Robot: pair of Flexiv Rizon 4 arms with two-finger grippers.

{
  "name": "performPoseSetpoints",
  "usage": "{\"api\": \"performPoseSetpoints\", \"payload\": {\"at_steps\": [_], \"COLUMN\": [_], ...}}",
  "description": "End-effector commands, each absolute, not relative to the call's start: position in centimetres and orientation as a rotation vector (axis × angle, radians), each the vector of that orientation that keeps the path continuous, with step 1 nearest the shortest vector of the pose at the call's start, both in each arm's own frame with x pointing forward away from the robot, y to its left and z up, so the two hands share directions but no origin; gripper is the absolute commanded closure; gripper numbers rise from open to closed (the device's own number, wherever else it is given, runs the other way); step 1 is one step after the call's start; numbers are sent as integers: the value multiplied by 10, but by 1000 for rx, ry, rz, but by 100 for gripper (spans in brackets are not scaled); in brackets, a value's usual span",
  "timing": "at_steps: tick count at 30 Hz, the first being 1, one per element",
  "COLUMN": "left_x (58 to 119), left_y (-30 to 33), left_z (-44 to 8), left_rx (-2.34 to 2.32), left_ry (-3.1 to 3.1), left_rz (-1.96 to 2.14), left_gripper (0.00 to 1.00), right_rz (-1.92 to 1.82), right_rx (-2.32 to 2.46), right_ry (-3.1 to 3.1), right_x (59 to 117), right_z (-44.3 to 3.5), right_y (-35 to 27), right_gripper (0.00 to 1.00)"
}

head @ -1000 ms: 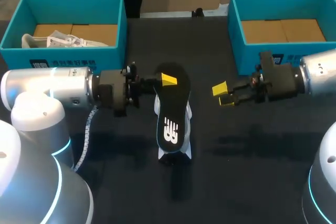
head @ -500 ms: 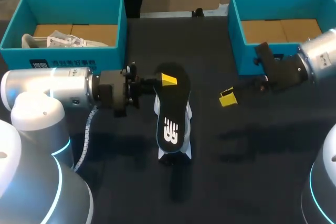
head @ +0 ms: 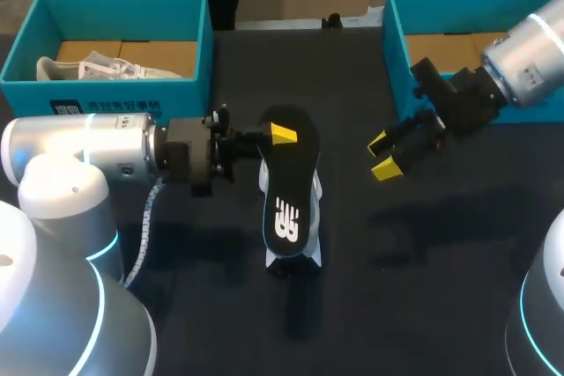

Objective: Take the shoe out of the shoebox, open the shoe tongue, remove and reinsert the insole, then place the shoe into the shoebox

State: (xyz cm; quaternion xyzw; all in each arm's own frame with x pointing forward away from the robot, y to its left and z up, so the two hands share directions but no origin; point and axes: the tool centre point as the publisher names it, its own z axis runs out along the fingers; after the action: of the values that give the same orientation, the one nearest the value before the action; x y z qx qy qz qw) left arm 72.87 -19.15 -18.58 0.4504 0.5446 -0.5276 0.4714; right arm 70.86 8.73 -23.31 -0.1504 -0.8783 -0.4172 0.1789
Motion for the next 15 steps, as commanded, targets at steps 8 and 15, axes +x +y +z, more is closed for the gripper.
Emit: {"api": "performPoseSetpoints", "payload": {"at_steps": [8,15], "left_x": [716,705], "left_y": [-182,-172], "left_z": [-179,-175], "left_rx": [1026,939], "left_ry": [1429,1520], "left_rz": [-1424,-1557], "left_gripper": [100,100], "right_rz": [-1150,-1107], "right_rx": [-297,-217], "right_ry": [-2901,-3016], "right_x": [706,705], "right_z": [-228,-228], "right_y": [85,85], "right_gripper": [0,0]}}
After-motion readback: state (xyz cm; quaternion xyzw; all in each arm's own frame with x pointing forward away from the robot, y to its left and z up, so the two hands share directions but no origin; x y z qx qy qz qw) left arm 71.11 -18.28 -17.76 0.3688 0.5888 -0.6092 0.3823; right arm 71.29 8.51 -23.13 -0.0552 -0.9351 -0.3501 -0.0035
